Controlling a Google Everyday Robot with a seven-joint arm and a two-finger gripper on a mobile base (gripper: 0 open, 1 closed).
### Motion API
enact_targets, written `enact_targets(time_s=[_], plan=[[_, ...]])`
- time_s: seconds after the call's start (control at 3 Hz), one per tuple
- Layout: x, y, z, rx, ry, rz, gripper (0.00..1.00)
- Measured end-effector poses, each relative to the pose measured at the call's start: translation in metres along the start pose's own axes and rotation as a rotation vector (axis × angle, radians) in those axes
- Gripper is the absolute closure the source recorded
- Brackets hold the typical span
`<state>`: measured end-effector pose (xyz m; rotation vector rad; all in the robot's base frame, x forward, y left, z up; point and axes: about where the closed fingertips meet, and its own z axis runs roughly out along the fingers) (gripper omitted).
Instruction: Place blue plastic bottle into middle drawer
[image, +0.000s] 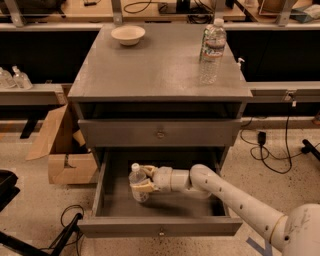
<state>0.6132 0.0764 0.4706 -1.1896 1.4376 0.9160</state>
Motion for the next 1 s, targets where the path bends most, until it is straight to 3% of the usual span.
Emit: enact_targets(time_s=[0.67,1.0], plan=[[-0.0013,0.0032,0.0051,-0.009,-0.003,0.0,0.0],[-0.0013,0.0033,0.0051,-0.009,-0.003,0.0,0.0]])
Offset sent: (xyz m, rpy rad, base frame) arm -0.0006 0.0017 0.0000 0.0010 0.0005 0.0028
